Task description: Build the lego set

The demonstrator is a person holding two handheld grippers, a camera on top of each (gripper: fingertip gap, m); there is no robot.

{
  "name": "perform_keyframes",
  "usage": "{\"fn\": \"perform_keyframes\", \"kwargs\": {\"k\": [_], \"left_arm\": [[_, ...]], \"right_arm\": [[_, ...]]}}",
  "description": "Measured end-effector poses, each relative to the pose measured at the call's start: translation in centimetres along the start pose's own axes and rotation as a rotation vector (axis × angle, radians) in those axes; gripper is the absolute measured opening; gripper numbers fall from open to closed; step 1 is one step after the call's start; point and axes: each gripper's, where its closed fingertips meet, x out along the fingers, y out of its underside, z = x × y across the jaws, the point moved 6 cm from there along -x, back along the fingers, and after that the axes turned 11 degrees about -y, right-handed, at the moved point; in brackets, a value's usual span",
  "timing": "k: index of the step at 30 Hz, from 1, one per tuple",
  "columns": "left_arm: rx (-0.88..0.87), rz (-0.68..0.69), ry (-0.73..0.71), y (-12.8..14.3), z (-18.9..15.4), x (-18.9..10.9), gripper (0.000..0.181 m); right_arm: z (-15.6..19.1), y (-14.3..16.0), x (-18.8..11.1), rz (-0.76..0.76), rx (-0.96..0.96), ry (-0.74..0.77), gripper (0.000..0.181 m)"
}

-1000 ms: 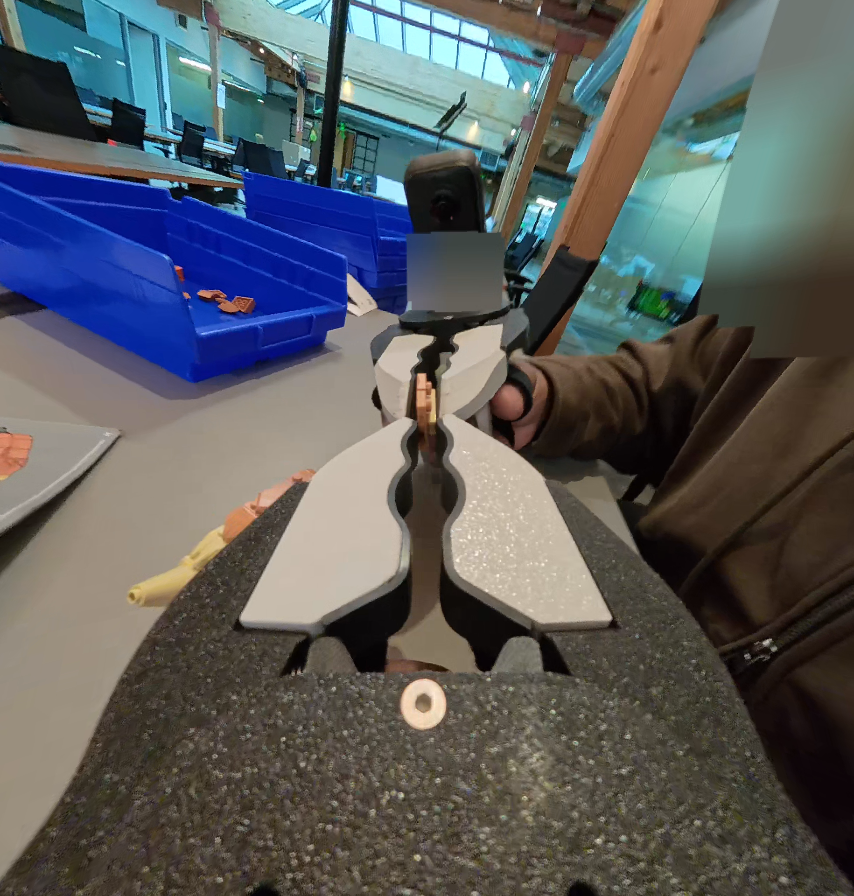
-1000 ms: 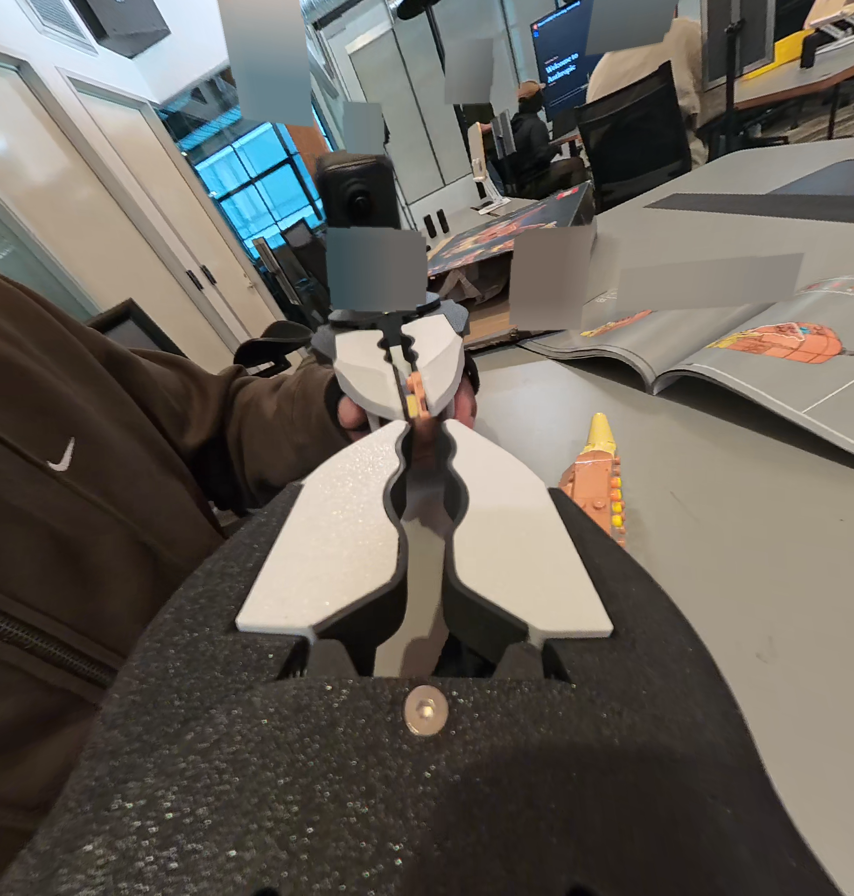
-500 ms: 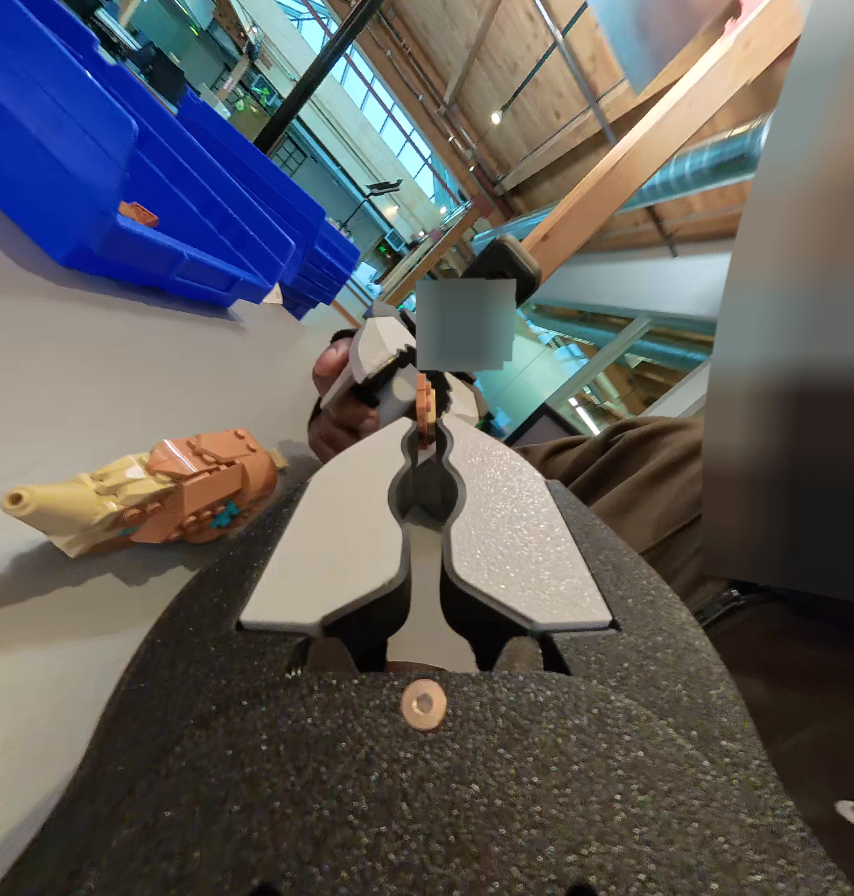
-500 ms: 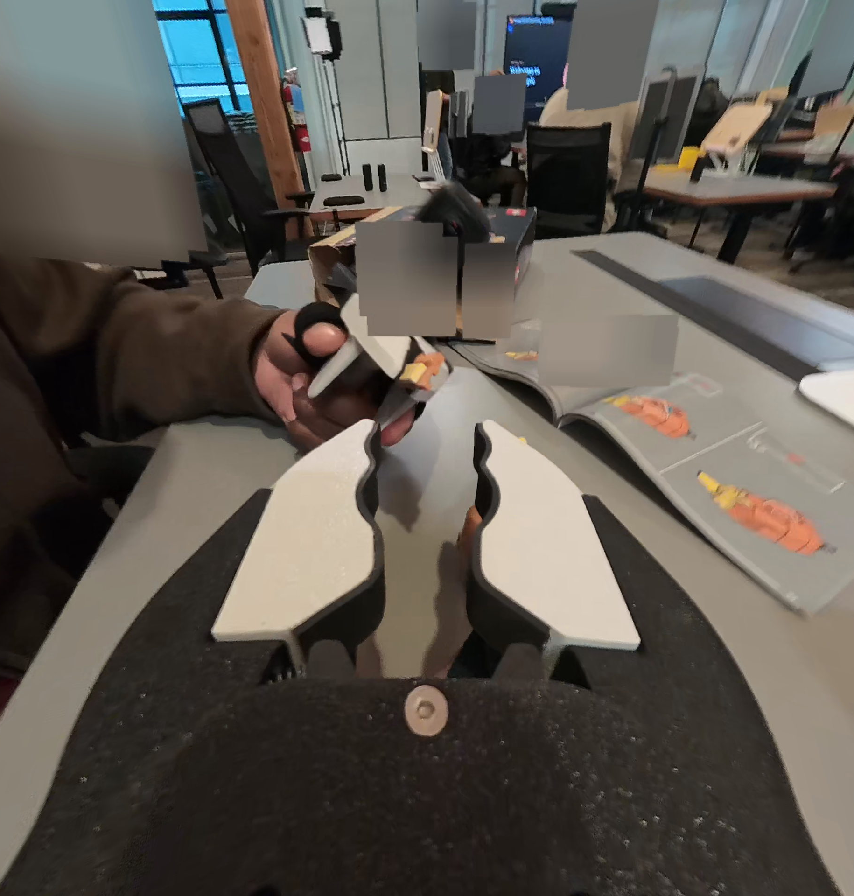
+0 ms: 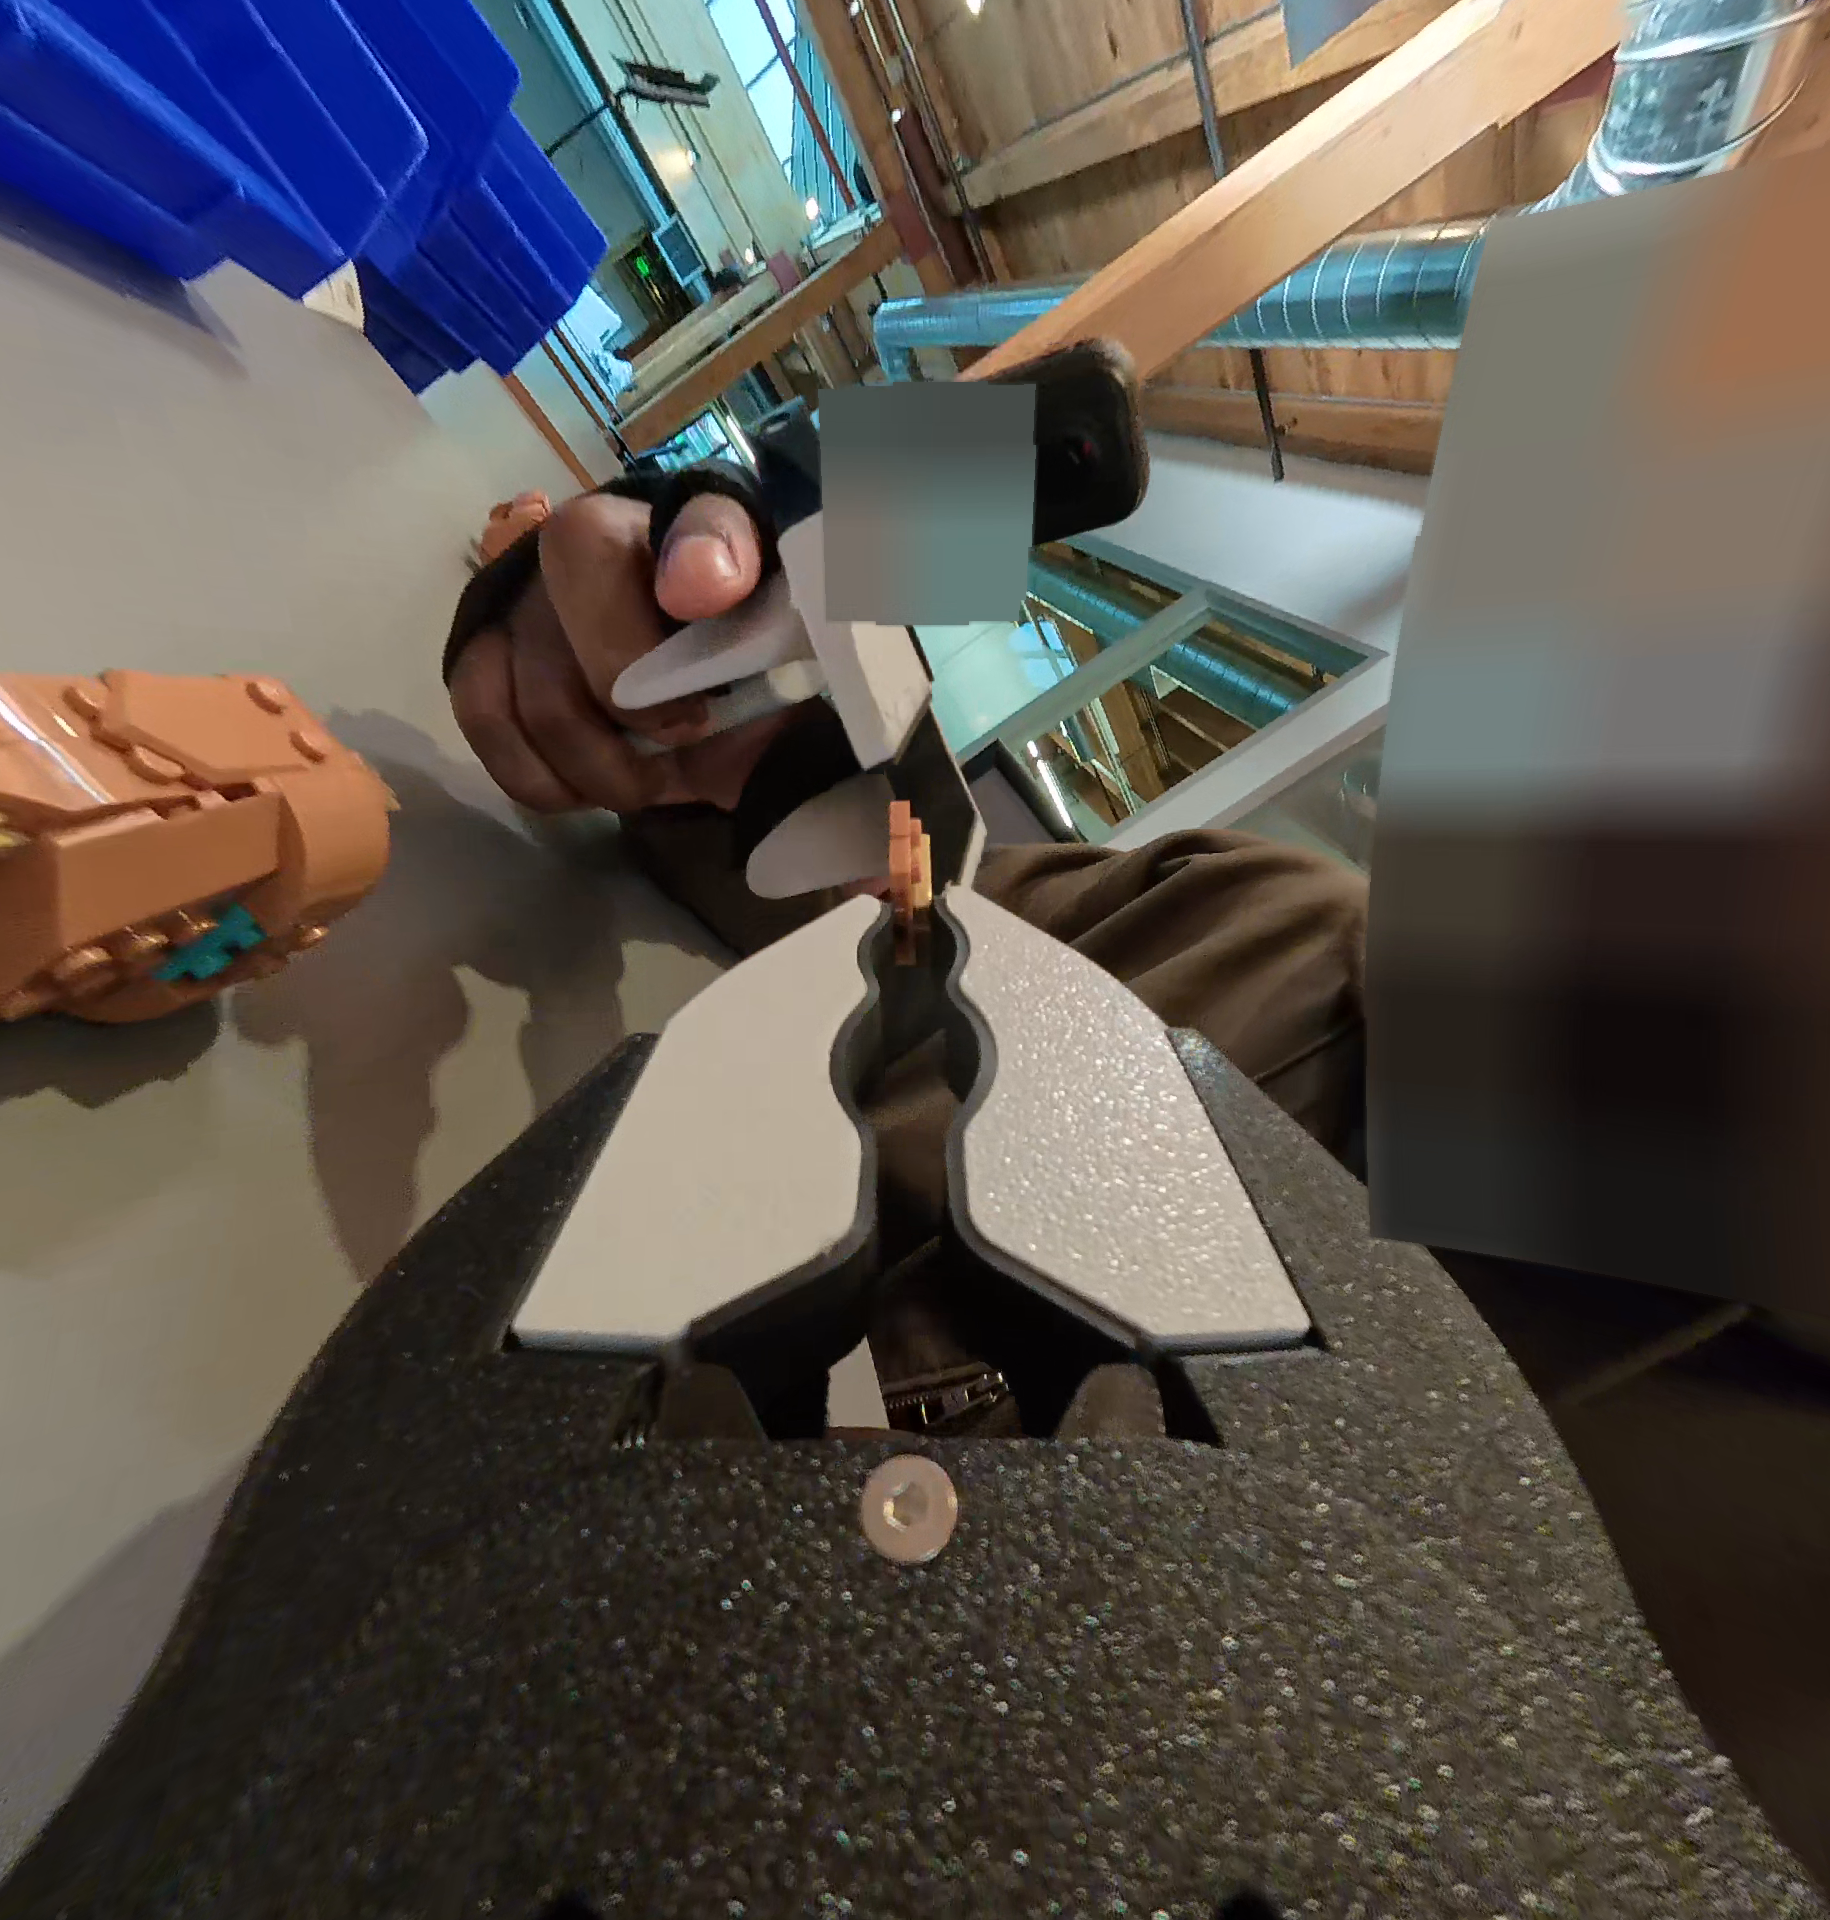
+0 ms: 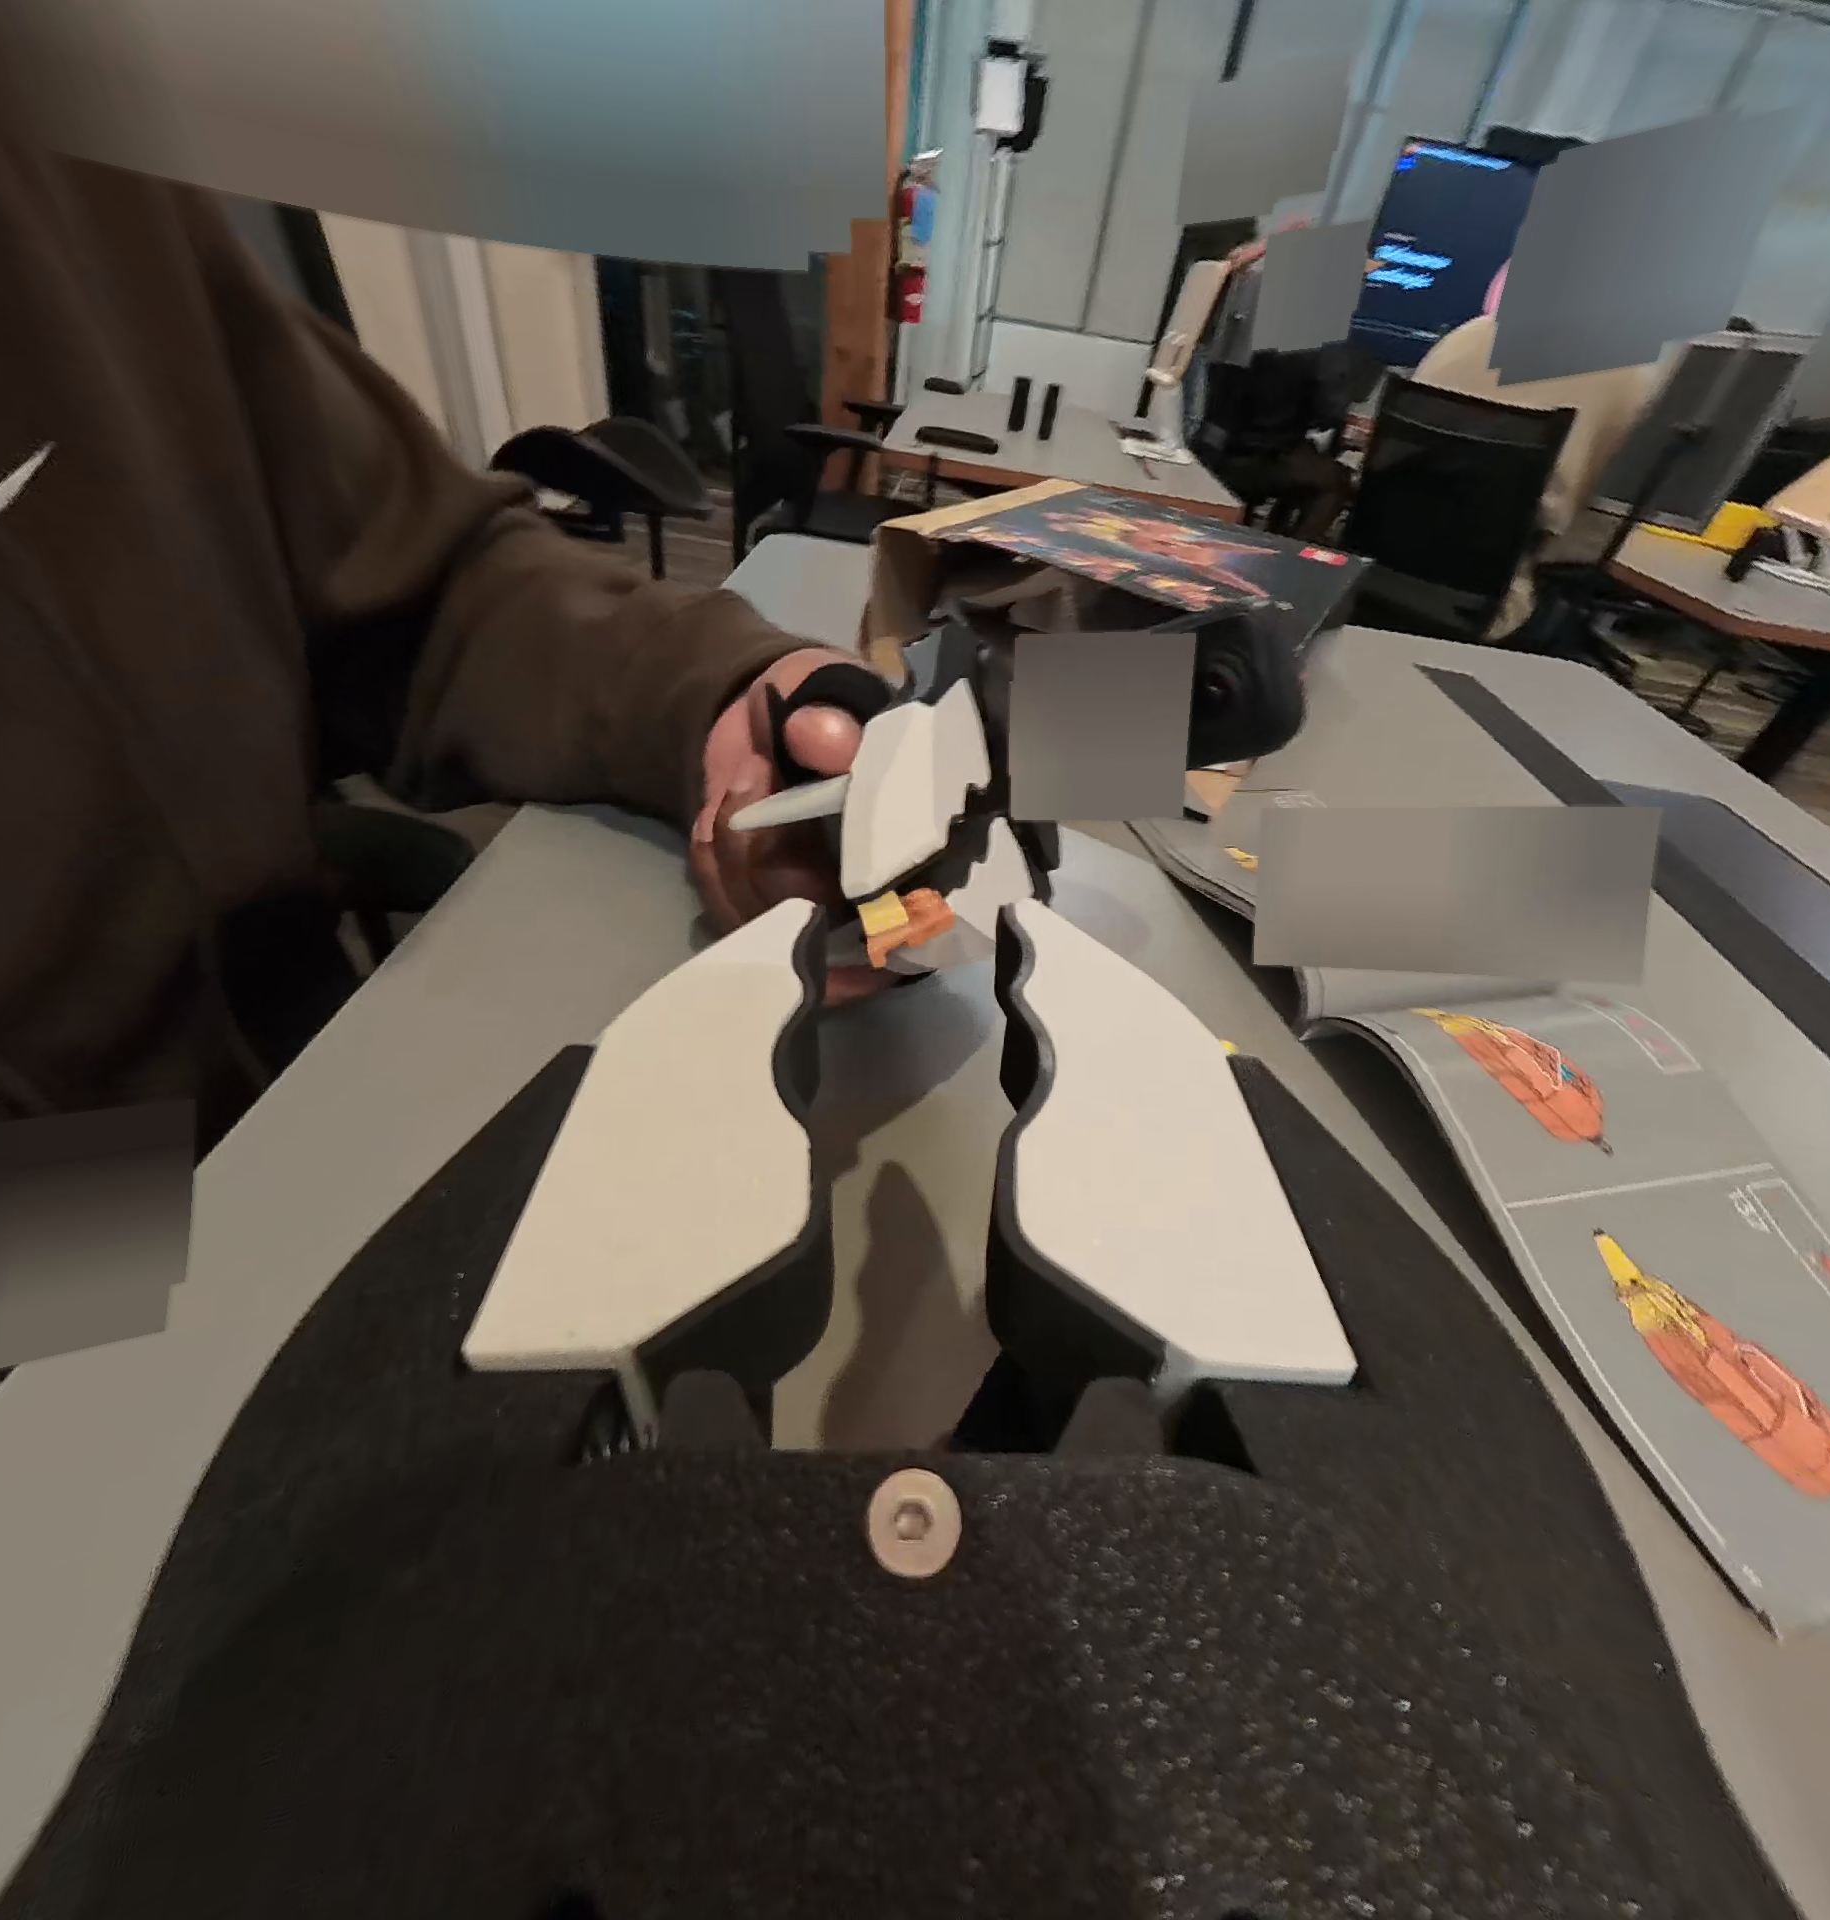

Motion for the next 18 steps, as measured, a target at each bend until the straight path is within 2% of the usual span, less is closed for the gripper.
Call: {"fn": "perform_keyframes", "kwargs": {"k": [5,8,11,16,18], "left_arm": [[0.000,0.040,0.002,0.4,-0.1,0.3,0.006],[0.000,0.052,-0.001,0.5,-0.1,0.4,0.007],[0.002,0.032,-0.017,0.2,0.0,0.3,0.007],[0.034,-0.028,-0.072,-0.4,0.2,-0.3,0.033],[0.068,-0.041,-0.080,-0.5,-0.1,-0.4,0.036]], "right_arm": [[0.5,0.5,0.6,0.065,-0.031,-0.023,0.027],[0.6,0.6,0.8,0.075,-0.049,-0.021,0.017],[0.4,0.7,0.7,0.069,-0.051,0.000,0.017],[0.1,0.3,0.1,0.019,-0.099,0.101,0.017],[0.0,-0.1,-0.2,-0.016,-0.124,0.143,0.017]]}}
